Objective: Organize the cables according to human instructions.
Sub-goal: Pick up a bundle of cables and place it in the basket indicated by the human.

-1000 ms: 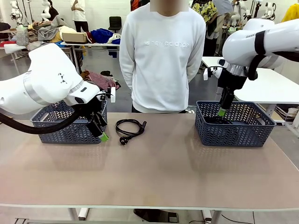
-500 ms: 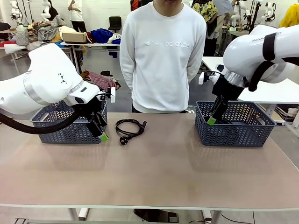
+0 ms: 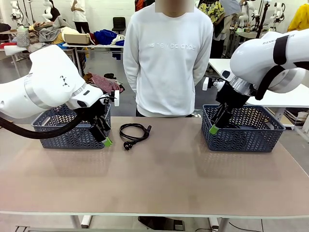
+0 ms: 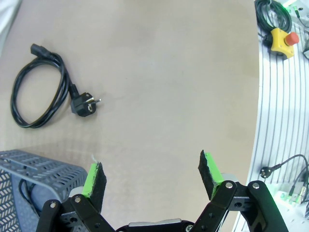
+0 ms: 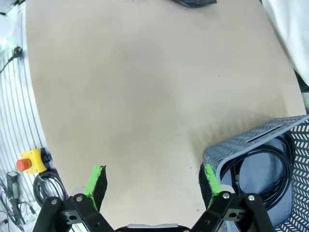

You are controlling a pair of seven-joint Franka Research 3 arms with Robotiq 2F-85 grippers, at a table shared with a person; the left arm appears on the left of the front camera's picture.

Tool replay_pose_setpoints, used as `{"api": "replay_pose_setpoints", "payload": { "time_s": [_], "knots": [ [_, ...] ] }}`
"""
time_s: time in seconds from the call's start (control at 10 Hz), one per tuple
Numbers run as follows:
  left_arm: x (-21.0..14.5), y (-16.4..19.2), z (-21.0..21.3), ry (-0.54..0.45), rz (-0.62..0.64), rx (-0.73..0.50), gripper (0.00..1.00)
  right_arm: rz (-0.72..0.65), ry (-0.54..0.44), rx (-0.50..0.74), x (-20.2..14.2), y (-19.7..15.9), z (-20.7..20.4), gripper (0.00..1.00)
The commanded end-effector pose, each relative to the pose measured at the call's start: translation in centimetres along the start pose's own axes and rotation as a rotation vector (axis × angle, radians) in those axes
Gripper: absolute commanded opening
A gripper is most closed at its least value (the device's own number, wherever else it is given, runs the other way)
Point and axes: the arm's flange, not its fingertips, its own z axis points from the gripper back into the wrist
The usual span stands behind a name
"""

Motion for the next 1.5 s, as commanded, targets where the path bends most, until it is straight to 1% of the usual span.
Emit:
{"api": "replay_pose_setpoints", "payload": {
  "time_s": [0.0,0.1,1.4],
  "knots": [
    [-0.15,-0.05,0.1,-0.01,0.012,0.006,1.0,0.001,-0.023,0.013,-0.57,0.25,-0.16,1.0],
    [-0.15,-0.05,0.1,-0.01,0.012,0.006,1.0,0.0,0.0,0.0,0.0,0.0,0.0,1.0],
    [-0.15,-0.05,0.1,-0.01,0.012,0.006,1.0,0.0,0.0,0.0,0.0,0.0,0.0,1.0]
  ]
}}
